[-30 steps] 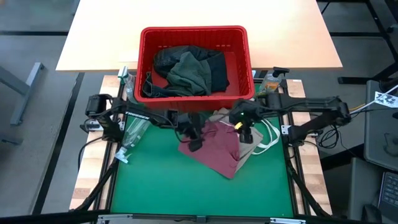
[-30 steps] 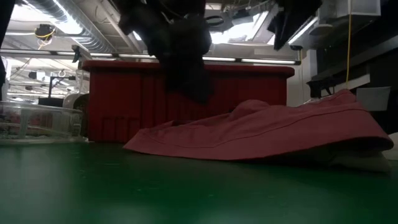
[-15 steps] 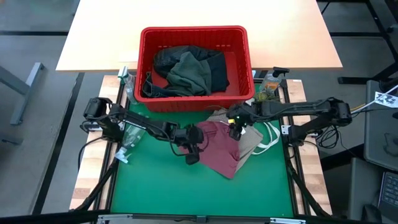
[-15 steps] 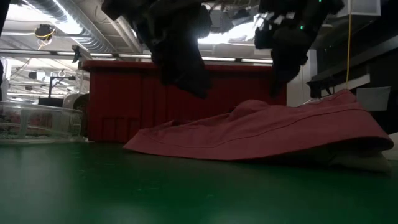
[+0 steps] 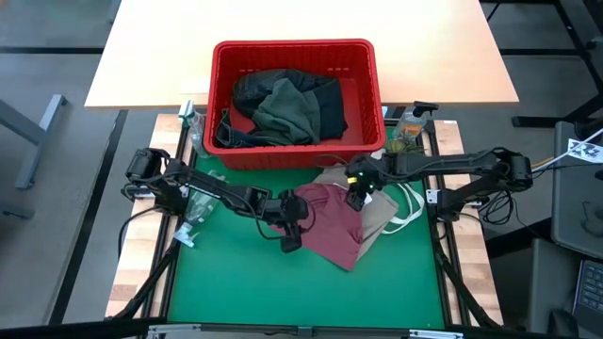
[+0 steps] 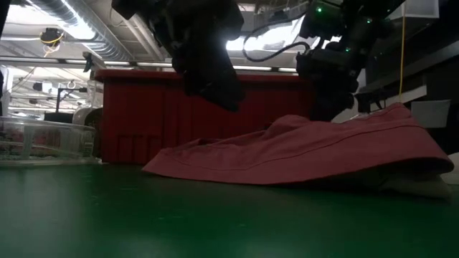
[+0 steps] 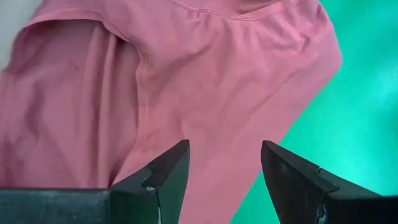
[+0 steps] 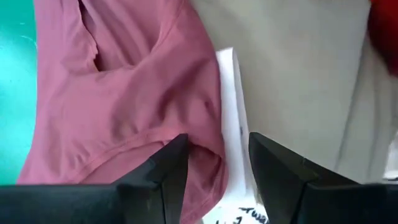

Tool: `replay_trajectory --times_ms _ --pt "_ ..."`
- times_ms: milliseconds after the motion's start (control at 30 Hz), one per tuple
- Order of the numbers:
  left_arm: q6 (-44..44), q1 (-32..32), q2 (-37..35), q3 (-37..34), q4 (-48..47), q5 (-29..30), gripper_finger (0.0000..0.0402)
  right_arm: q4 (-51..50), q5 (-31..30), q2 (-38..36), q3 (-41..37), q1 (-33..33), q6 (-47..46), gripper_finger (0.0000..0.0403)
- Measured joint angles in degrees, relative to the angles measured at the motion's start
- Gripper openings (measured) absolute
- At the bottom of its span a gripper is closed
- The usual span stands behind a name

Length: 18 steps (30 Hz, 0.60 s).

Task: Fold laundry
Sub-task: Fold the pink underwear

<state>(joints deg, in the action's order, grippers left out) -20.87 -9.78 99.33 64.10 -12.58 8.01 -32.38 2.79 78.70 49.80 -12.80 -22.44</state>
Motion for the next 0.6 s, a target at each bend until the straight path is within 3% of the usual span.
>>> replay_trajectory --times_ms 200,367,600 --pt "0.01 0.0 0.02 0.0 0.0 0.41 0.0192 2.02 4.22 0.0 -0.88 0.02 -1.27 0.017" --pt "0.01 0.0 0.03 0.0 0.0 0.4 0.0192 3.92 4.37 0.0 -0.9 0.02 -1.76 0.0165" --pt "-0.01 0.0 0.03 0.0 0.0 0.39 0.0192 4.06 4.37 0.0 -0.9 0.02 -1.72 0.0074"
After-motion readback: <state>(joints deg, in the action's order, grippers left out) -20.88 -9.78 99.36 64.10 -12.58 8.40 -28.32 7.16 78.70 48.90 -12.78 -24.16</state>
